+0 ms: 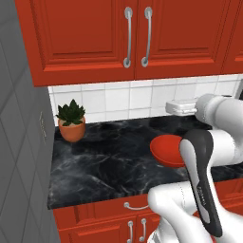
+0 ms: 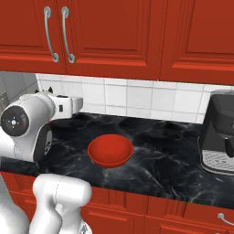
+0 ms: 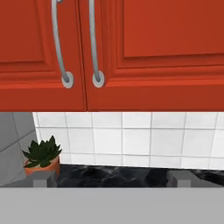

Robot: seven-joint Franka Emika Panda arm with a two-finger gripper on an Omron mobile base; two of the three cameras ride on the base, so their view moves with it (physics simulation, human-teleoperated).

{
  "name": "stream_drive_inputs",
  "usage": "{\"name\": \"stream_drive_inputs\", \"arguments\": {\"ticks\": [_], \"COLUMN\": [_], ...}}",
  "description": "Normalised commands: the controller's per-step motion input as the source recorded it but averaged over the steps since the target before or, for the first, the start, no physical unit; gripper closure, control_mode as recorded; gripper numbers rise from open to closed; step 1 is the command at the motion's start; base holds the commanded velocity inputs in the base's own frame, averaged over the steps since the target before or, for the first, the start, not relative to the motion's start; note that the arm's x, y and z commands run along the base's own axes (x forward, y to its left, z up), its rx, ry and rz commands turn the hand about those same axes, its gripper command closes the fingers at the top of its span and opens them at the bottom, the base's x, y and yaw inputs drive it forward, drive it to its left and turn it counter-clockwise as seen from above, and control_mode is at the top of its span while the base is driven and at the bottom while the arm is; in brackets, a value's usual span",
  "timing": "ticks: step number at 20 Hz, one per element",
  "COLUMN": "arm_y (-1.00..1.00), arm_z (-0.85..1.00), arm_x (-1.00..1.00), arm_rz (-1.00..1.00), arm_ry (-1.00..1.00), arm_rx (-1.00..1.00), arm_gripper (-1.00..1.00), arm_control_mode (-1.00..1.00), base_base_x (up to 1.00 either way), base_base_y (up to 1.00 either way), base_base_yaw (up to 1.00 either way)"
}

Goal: Open the cabinet. Pick the orange and pear from the cabinet and place them into the bowl. Then close the cabinet.

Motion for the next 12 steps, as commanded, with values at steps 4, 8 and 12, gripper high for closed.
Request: {"name": "stream_drive_inputs", "arguments": {"ticks": [4,8,12], "arm_y": [0.0,0.0,0.0], "arm_z": [0.0,0.29,0.47], "arm_x": [-0.02,-0.17,-0.26], "arm_rz": [0.0,0.0,0.0], "arm_ry": [-0.01,-0.26,-0.35], "arm_rx": [0.0,0.0,0.0], "arm_gripper": [-1.0,-1.0,-1.0], "arm_control_mode": [-1.0,-1.0,-1.0], "base_base_x": [0.0,0.0,0.0], "base_base_y": [0.0,0.0,0.0], "base_base_yaw": [0.0,0.0,0.0]}}
